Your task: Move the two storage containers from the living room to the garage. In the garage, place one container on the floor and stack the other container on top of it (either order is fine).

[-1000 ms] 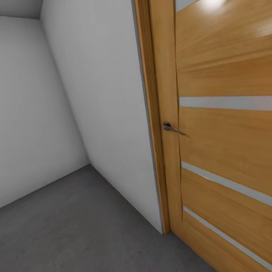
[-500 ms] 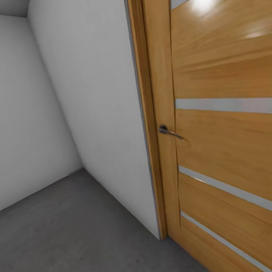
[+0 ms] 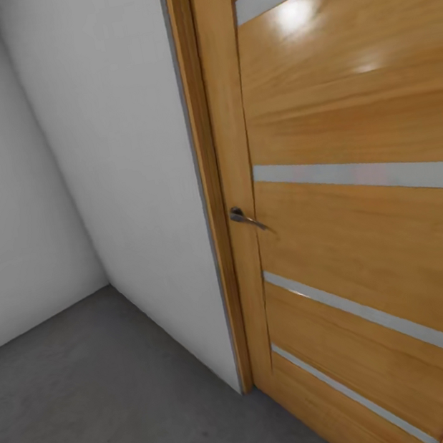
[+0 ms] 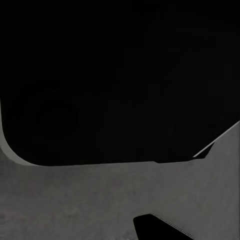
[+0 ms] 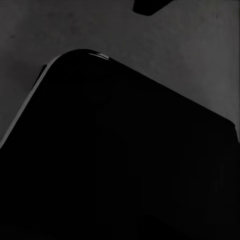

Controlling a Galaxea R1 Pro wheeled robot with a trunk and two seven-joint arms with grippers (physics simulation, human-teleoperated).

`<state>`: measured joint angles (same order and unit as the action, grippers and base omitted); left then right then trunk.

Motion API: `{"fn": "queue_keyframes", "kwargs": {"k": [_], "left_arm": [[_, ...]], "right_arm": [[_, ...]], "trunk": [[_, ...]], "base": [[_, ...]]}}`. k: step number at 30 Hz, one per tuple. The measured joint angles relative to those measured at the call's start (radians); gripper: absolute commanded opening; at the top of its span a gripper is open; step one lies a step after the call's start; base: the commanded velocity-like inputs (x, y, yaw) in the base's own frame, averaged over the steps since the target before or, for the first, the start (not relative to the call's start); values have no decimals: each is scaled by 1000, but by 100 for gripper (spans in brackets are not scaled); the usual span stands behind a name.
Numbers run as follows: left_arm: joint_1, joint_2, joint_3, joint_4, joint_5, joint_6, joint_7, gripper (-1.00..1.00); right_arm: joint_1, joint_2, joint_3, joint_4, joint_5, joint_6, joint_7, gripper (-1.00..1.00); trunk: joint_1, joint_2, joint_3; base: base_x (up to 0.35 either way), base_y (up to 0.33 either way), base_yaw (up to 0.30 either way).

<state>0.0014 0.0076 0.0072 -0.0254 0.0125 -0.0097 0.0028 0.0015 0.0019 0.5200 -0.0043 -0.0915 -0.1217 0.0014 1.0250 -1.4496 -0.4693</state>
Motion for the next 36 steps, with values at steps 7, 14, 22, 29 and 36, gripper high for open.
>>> {"fn": "queue_keyframes", "kwargs": {"k": [7, 14, 22, 29, 36], "left_arm": [[0, 0, 0, 0, 0, 0, 0, 100], [0, 0, 0, 0, 0, 0, 0, 100], [0, -1, 0, 0, 0, 0, 0, 100], [0, -1, 0, 0, 0, 0, 0, 100], [0, 0, 0, 0, 0, 0, -1, 100]], "right_arm": [[0, 0, 0, 0, 0, 0, 0, 100], [0, 0, 0, 0, 0, 0, 0, 100], [0, 0, 1, 0, 0, 0, 0, 100], [0, 0, 0, 0, 0, 0, 0, 100], [0, 1, 0, 0, 0, 0, 0, 100]], "trunk": [[0, 0, 0], [0, 0, 0], [0, 0, 0], [0, 0, 0], [0, 0, 0]], "base": [[0, 0, -245], [0, 0, -245], [0, 0, -245], [45, 36, -197], [218, 198, -23]]}}
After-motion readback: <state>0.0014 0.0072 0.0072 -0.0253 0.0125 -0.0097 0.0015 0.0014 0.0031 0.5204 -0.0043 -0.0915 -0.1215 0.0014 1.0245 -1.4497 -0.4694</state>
